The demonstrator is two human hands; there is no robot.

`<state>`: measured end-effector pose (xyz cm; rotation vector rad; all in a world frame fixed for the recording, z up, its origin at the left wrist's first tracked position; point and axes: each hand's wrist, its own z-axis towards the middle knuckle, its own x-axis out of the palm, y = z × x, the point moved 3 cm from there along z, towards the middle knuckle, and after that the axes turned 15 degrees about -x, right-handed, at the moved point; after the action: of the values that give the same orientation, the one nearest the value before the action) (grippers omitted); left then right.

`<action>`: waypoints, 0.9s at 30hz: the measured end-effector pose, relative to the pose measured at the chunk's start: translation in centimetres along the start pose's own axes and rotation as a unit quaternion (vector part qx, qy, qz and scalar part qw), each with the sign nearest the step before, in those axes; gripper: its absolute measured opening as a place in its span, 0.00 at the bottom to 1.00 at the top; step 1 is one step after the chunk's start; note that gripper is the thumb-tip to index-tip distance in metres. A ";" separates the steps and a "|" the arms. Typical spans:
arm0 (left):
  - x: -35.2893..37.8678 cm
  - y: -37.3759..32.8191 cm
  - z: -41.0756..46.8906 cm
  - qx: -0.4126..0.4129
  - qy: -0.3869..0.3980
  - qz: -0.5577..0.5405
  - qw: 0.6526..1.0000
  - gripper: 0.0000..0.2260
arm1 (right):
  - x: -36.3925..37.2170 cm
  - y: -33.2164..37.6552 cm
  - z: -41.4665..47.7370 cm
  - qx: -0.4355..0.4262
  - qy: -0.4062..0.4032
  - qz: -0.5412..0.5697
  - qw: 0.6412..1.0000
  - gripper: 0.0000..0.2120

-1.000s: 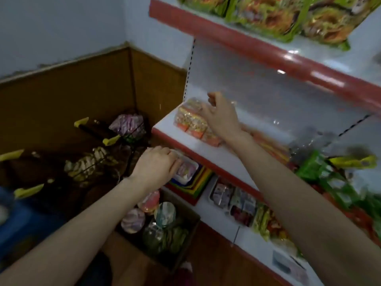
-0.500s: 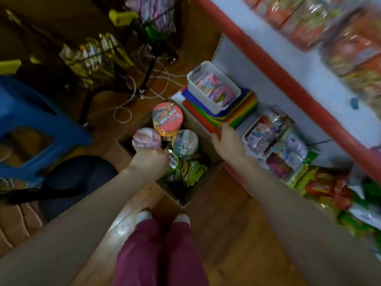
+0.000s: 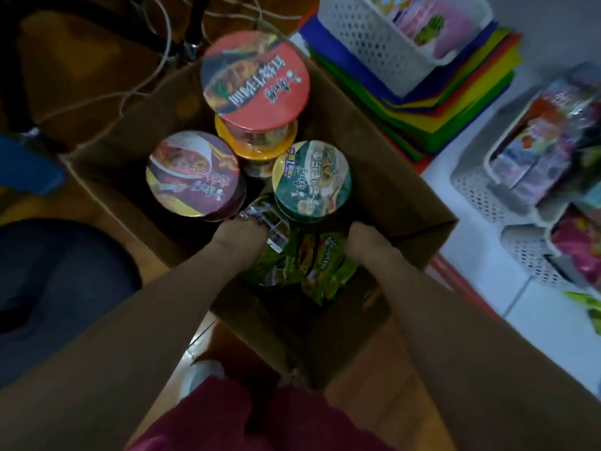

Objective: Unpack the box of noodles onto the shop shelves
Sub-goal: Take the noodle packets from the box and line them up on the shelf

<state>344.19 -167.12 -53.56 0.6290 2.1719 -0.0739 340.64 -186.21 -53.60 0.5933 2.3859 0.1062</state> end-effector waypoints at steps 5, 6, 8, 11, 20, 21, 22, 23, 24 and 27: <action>2.9 -3.1 5.1 0.056 0.008 0.036 0.998 0.19 | 3.1 -1.4 5.2 0.033 0.087 -0.046 0.995 0.22; 3.4 -3.7 5.7 0.072 0.010 0.053 0.996 0.20 | 3.5 -1.7 5.9 0.035 0.096 -0.061 0.993 0.23; 4.5 -4.4 6.5 0.084 0.037 0.067 0.994 0.21 | 3.8 -2.4 6.7 0.036 0.092 -0.111 0.989 0.22; 5.5 -4.8 7.2 0.102 0.045 0.111 0.988 0.21 | 4.1 -3.2 7.1 0.033 0.081 -0.135 0.987 0.16; 4.9 -5.6 7.1 0.152 0.022 0.157 0.976 0.18 | 3.9 -3.4 6.4 0.047 0.042 -0.058 0.996 0.12; 4.9 -5.7 7.0 0.152 0.022 0.143 0.978 0.18 | 3.9 -3.3 6.4 0.044 0.040 -0.057 0.997 0.12; 4.9 -5.9 6.8 0.155 0.019 0.124 0.980 0.17 | 3.9 -3.2 6.3 0.042 0.039 -0.057 0.997 0.12; 4.8 -6.3 6.6 0.165 0.014 0.099 0.981 0.18 | 3.8 -3.1 6.3 0.040 0.038 -0.054 0.997 0.12; 4.8 -6.9 6.3 0.177 0.012 0.070 0.982 0.19 | 3.8 -3.0 6.3 0.039 0.041 -0.045 0.997 0.13; 5.0 -8.3 5.1 0.187 0.055 0.020 0.981 0.31 | 4.0 -2.9 6.3 0.044 0.056 0.014 0.997 0.14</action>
<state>341.50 -173.66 -61.98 0.9073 2.2694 -0.4445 340.83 -187.54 -61.52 0.6770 2.5008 0.0477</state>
